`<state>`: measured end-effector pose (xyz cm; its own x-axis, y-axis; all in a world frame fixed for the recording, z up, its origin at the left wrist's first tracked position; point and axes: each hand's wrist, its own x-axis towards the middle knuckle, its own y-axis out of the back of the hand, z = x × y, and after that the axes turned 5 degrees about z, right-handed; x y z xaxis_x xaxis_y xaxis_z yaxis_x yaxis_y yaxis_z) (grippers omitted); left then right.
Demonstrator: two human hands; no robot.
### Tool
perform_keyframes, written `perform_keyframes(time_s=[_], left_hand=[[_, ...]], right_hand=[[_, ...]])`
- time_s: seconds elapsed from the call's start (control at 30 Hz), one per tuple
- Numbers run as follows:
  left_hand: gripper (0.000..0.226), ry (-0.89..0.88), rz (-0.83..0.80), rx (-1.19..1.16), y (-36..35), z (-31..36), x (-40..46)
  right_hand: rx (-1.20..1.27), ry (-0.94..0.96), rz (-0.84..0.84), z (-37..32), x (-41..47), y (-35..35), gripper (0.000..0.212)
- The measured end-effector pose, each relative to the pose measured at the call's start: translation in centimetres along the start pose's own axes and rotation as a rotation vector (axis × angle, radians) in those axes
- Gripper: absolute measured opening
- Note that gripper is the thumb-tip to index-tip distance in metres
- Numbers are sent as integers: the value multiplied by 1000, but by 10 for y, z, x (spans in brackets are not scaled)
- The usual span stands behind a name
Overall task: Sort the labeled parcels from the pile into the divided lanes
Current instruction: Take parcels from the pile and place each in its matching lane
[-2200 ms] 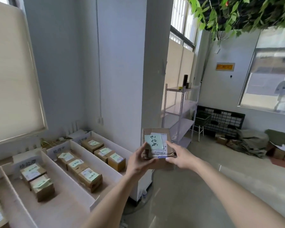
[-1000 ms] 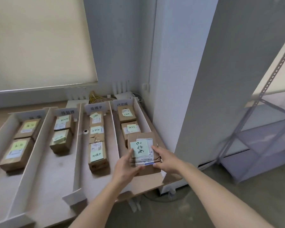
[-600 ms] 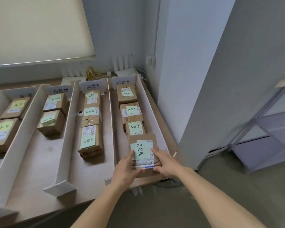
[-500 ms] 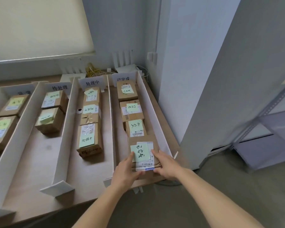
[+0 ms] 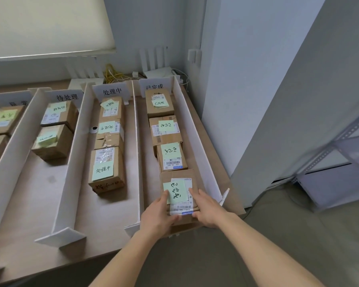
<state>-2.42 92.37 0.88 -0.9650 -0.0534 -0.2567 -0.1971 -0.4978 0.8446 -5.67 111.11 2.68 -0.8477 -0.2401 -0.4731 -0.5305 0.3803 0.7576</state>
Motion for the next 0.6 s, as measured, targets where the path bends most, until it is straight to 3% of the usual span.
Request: perform_keyframes(time_s=[0.4, 0.6], left_hand=[[89, -22, -20, 191, -6, -10, 9], [91, 13, -22, 108, 17, -6, 2]], right_hand=[[-48, -28, -20, -6, 9, -23, 82], [-73, -13, 0, -20, -6, -10, 81]])
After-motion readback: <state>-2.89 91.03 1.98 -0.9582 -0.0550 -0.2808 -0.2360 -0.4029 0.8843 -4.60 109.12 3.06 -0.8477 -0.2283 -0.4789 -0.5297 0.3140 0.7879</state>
